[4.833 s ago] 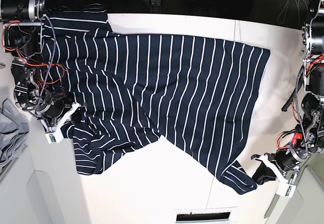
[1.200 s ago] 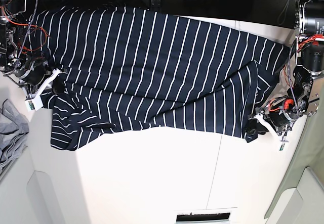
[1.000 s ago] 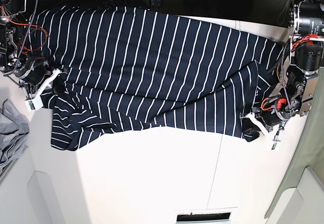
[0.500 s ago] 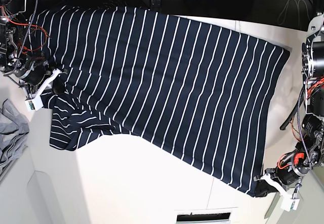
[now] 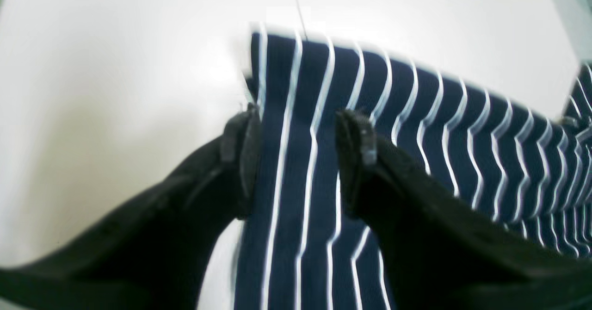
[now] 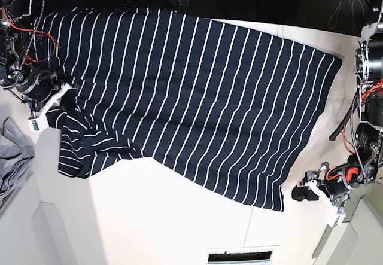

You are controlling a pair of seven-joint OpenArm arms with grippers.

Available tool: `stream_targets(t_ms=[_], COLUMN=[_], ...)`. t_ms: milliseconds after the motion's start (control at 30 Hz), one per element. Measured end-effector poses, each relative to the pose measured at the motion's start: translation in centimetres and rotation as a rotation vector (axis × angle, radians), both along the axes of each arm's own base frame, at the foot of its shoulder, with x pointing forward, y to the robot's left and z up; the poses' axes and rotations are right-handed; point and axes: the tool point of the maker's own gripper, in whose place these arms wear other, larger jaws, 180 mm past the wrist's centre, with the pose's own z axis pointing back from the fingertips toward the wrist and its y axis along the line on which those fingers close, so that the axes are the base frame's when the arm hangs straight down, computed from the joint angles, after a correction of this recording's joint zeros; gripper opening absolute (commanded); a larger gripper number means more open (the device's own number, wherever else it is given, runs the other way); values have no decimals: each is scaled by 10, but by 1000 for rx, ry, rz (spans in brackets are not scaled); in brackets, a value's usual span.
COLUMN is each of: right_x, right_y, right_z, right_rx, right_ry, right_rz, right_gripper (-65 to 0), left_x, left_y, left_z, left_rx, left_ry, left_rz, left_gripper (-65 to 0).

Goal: Layout the t-shirt on the table in an organized manner, then fold the t-shirt properly
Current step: 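Drag the held shirt corner with the left gripper to straighten the hem, then regrasp the shirt edges with both grippers and pull them apart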

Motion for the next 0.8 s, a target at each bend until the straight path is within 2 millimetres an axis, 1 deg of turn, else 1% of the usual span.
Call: stream_targets(t_ms=[67,167,233,267,333,467,500,567,600,633,667,733,800], right_x=[11,35,48,52,56,59,59,60,60,61,63,66,70], right_y=[-9,-27,-32,-32,-27,-5,-1,7,10,12,13,12,11], right_z=[18,49,62,67,68,64,63,61,61,62,64,68,71], right_rx=[21,18,19,20,28,94,106,120,128,133,138,143,139], right_ry=[-54,-142,-182,-194,-191,-168,-169,-170,-173,-182,-197,-218,-227], right_rz=[-44,-93,-109,-109,-105,-100,-99,-96,-95,-96,-98,-104,-102], right_gripper=[-650,-650,-650,-650,-650,-650,-582,-421,-361,-323,-313,-314,-314], left_x=[-16,-38,-53,-60,-73,-92,-95,-101,-105,-111,-116,-126,-131], left_y=[-5,1,3,2,-1,-7,-8,-10,-9,-9,-8,-8,-7], left_z=[-10,-29,-44,-51,-63,-77,-79,-83,-86,-91,-95,-104,-107], left_rx=[-40,-72,-72,-81,-94,-105,-105,-107,-105,-101,-96,-90,-93], left_ry=[29,88,130,146,178,210,212,221,233,248,263,287,289], left_rz=[-52,-42,-38,-36,-39,-51,-55,-59,-60,-61,-62,-65,-60], left_gripper=[-415,-415,-415,-415,-415,-415,-415,-415,-415,-415,-415,-415,-415])
